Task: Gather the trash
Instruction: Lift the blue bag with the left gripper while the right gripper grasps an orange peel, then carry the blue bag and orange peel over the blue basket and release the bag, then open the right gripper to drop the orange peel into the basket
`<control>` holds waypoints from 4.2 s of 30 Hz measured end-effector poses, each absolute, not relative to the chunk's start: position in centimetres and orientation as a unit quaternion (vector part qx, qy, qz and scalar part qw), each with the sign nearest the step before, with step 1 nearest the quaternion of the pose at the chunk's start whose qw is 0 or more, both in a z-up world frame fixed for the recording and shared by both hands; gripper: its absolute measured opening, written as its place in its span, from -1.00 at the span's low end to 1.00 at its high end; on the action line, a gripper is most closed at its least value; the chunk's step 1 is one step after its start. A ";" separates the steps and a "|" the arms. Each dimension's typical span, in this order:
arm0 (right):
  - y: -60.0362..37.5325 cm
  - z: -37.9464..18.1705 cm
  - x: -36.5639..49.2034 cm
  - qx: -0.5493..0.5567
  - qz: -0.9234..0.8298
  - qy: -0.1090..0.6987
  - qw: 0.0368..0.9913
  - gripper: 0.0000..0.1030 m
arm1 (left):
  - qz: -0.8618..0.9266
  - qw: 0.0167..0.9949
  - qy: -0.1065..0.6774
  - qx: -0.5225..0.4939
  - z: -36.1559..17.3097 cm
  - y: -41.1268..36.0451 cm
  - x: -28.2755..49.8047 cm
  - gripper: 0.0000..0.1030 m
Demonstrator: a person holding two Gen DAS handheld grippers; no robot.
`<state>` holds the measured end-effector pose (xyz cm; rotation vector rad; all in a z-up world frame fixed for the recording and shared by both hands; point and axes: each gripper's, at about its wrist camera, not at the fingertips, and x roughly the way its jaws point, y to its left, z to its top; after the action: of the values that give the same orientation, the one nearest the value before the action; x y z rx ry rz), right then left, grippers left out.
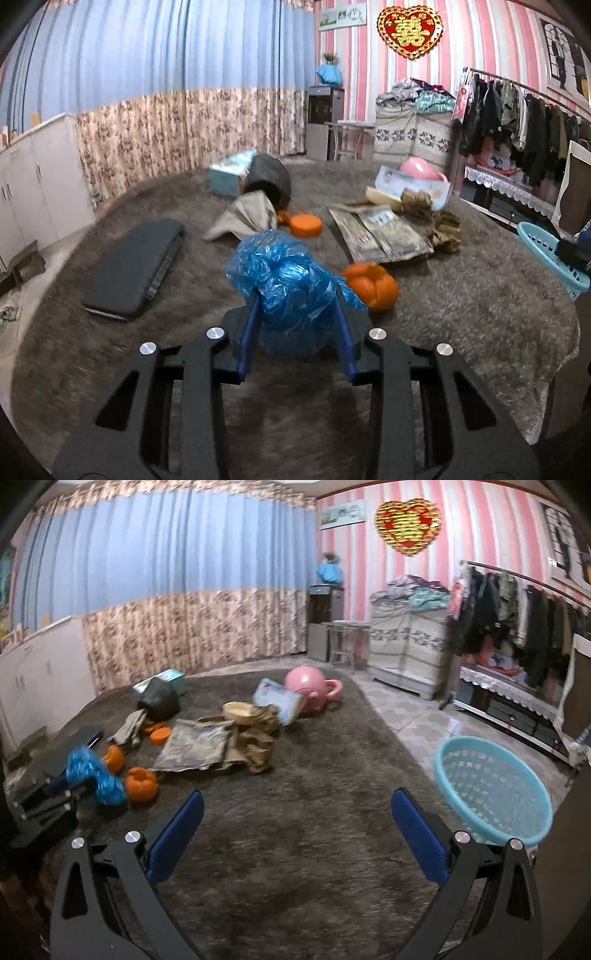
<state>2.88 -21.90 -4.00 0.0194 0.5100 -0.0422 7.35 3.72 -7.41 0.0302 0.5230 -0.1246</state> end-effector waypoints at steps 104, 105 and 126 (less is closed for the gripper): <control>-55.3 -8.0 1.3 0.184 -0.307 0.234 0.904 -0.35 | -0.392 0.875 0.266 0.100 -8.4 -41.5 15.9 -0.32; -55.2 -8.0 1.4 0.185 -0.308 0.234 0.904 -0.35 | -0.392 0.875 0.264 0.106 -8.5 -41.9 15.9 -0.31; -52.2 -8.3 5.6 0.171 -0.270 0.271 0.908 -0.35 | -0.299 0.918 0.249 0.073 -5.4 -35.2 19.3 0.76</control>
<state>5.62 -52.23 -8.34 0.3518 0.5587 -0.5564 19.29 -35.22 -5.42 0.1493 0.5123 -0.6139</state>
